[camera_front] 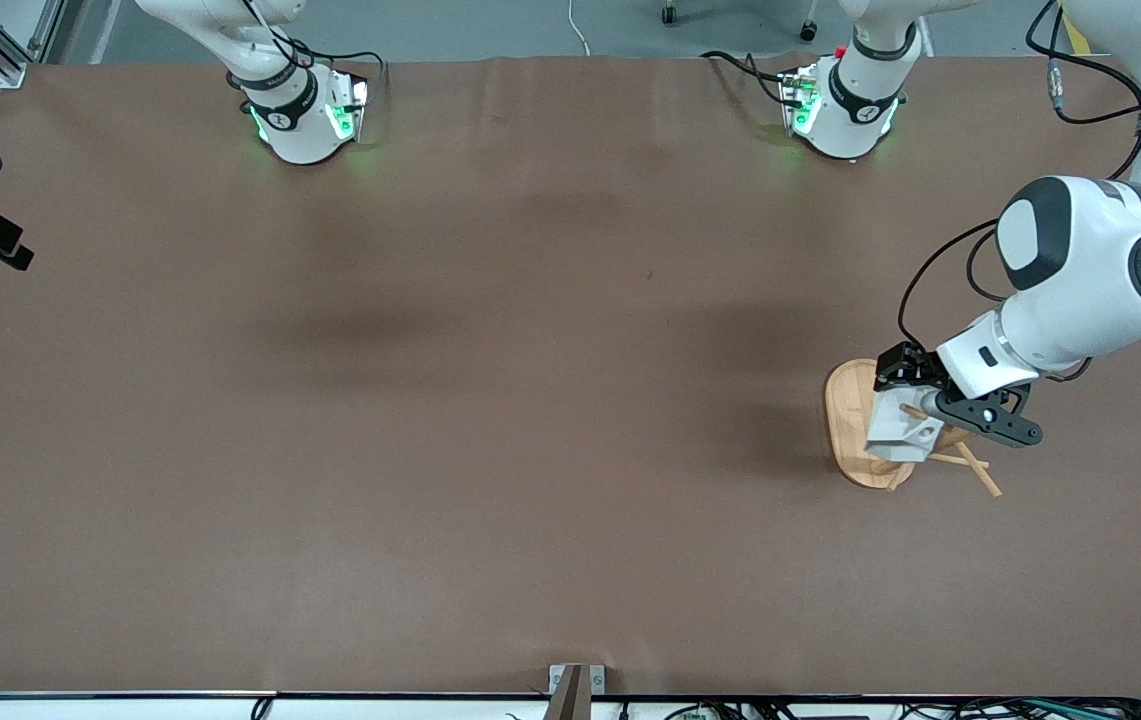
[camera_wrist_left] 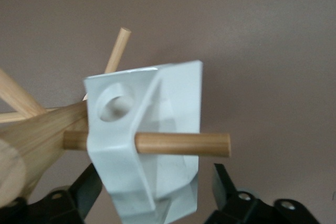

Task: Hang cup on rack
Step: 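Open the left gripper and raise it away from the cup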

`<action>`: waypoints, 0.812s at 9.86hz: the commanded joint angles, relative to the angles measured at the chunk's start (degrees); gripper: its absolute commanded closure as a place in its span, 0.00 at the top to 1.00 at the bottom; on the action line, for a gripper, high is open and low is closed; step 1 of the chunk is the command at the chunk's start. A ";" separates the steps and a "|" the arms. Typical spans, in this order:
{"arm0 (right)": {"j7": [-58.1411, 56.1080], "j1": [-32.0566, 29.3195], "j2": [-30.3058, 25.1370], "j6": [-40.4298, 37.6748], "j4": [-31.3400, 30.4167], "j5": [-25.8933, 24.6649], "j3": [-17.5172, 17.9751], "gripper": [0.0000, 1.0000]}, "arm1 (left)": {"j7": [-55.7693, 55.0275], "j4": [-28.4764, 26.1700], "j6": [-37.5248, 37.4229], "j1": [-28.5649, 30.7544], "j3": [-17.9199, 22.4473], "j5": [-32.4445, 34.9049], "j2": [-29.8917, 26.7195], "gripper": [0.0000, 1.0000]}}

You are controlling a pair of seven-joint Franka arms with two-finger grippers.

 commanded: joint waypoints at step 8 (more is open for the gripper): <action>-0.12 -0.83 -0.28 -0.42 -0.01 0.24 0.53 1.00 | -11.48 7.76 -20.91 -4.49 5.10 1.01 -15.37 1.00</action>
